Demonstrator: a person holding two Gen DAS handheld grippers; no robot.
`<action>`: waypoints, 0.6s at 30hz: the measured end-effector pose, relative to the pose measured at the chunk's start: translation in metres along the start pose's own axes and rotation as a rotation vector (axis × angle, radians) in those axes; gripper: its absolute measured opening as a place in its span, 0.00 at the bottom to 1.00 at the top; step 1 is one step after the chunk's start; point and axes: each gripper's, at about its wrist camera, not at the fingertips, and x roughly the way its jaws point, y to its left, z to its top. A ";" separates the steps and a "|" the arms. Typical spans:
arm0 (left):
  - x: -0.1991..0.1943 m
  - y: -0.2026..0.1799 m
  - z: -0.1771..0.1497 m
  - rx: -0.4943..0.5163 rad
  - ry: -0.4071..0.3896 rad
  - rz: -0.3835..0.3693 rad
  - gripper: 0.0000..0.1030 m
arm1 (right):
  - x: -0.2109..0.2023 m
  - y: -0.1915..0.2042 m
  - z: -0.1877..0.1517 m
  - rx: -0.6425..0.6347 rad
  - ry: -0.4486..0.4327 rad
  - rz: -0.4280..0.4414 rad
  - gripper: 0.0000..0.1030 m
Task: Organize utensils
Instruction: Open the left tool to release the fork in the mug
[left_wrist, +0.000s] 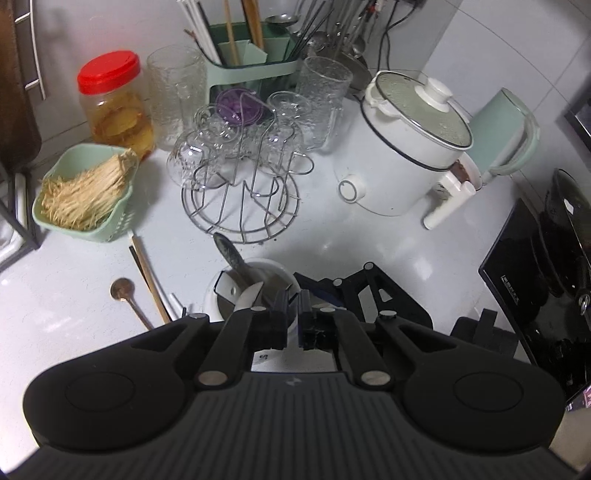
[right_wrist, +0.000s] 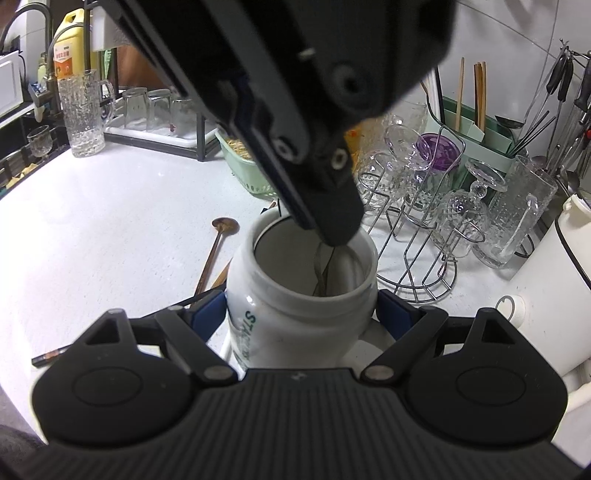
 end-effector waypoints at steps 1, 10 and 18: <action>0.000 0.001 0.000 0.002 -0.002 -0.003 0.03 | 0.000 0.001 0.000 0.002 -0.001 -0.002 0.87; -0.024 0.009 -0.001 -0.002 -0.081 -0.027 0.17 | 0.000 0.002 0.000 0.019 0.002 -0.021 0.88; -0.060 0.027 -0.008 -0.049 -0.215 -0.011 0.25 | 0.001 0.004 0.002 0.029 0.006 -0.037 0.87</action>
